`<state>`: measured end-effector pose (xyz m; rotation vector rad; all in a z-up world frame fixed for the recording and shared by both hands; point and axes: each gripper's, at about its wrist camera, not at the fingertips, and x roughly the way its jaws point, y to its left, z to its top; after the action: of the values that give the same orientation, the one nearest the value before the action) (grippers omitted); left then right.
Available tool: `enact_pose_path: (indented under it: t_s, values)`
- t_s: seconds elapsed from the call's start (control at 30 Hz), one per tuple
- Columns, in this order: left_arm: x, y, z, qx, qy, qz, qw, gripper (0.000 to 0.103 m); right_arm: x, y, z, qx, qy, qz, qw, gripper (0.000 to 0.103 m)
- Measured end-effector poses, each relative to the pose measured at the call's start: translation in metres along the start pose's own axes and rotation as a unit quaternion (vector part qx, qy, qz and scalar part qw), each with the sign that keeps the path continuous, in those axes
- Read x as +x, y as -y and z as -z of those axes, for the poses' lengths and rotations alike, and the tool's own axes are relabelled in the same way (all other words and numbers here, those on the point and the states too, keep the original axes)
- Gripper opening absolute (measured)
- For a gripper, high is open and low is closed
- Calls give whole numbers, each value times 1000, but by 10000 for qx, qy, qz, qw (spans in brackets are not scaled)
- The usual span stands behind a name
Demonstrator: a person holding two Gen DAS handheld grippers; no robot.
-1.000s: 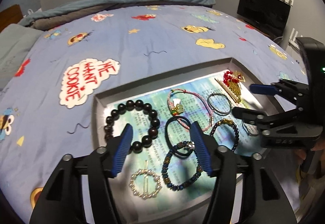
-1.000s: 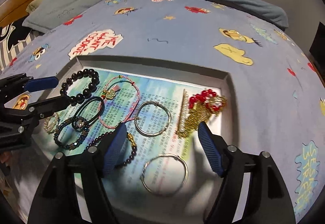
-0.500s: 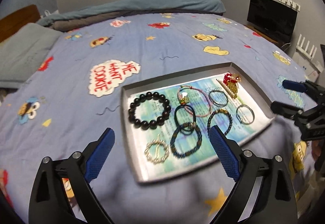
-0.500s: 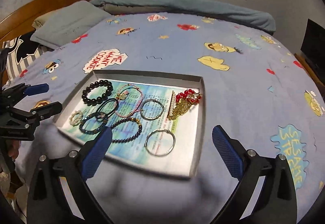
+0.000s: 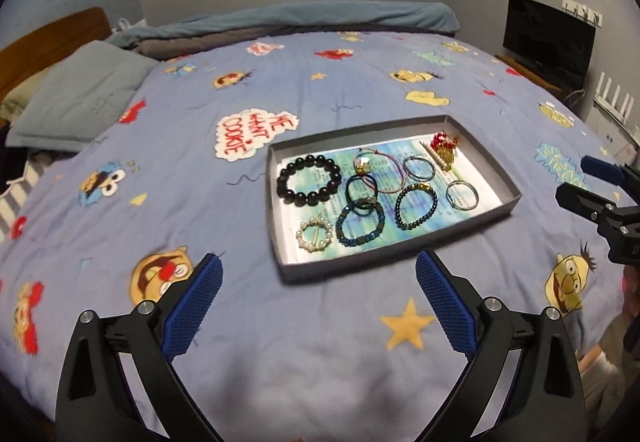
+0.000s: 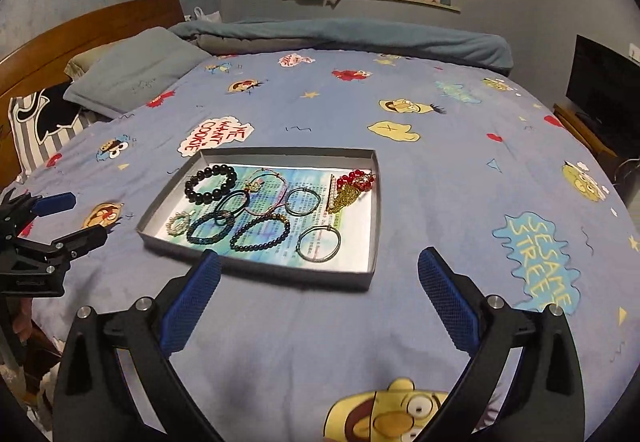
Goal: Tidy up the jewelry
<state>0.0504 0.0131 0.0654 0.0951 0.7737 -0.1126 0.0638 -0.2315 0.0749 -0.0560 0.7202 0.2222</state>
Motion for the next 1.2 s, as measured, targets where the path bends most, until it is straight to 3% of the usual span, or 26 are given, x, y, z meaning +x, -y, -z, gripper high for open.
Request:
enact_pose_path:
  t_s: [0.13, 0.37, 0.73, 1.2]
  values:
    - [-9, 6, 10, 34, 2, -271, 9996, 98, -7, 2, 7, 157, -194, 139, 9996, 97]
    - [0, 22, 25, 2, -197, -35, 9998, 98, -10, 3, 26, 312, -199, 342, 9987, 97]
    - [-13, 30, 18, 4, 250, -161, 9996, 98, -15, -11, 26, 90, -2, 290, 9995, 97]
    - [-18, 29, 17, -29, 276, -141, 9995, 98, -18, -13, 27, 54, 40, 323, 9995, 97]
